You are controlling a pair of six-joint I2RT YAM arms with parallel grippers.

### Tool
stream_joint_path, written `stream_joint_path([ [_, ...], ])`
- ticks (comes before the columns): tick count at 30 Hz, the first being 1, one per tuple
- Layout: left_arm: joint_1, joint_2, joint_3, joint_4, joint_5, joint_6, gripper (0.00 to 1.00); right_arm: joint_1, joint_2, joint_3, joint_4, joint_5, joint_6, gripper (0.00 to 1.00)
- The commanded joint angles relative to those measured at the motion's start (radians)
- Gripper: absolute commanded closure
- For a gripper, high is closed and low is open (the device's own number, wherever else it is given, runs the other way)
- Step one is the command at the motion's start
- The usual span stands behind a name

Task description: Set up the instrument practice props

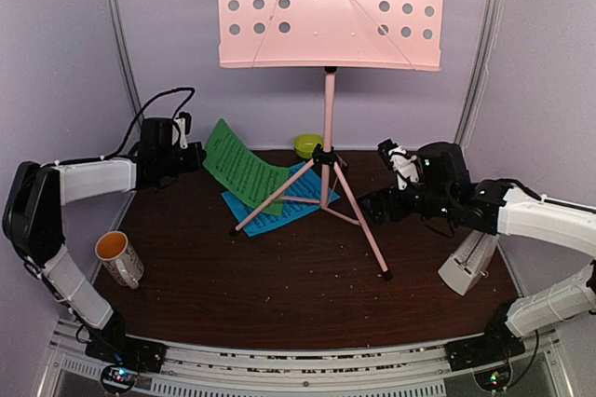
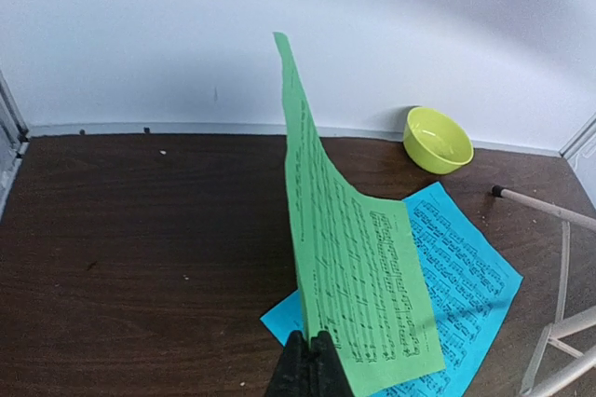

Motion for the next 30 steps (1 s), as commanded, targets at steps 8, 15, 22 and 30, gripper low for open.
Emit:
stream_joint_path([
  [8,-0.06,-0.411,-0.046,-0.348,-0.05,0.328,1.0,-0.006,-0.127,-0.159,0.33,-0.073,-0.029,0.0],
  [15,-0.169,-0.613,0.034,-0.652,0.0,0.498,1.0,-0.002,-0.087,-0.072,0.335,-0.24,-0.122,0.0],
  [22,-0.3,-0.776,0.088,-0.867,0.279,0.65,1.0,0.023,-0.061,-0.037,0.408,-0.45,-0.211,0.0],
  [30,-0.323,-0.822,0.172,-0.871,0.625,0.64,1.0,0.154,-0.003,0.044,0.394,-0.412,-0.331,0.0],
])
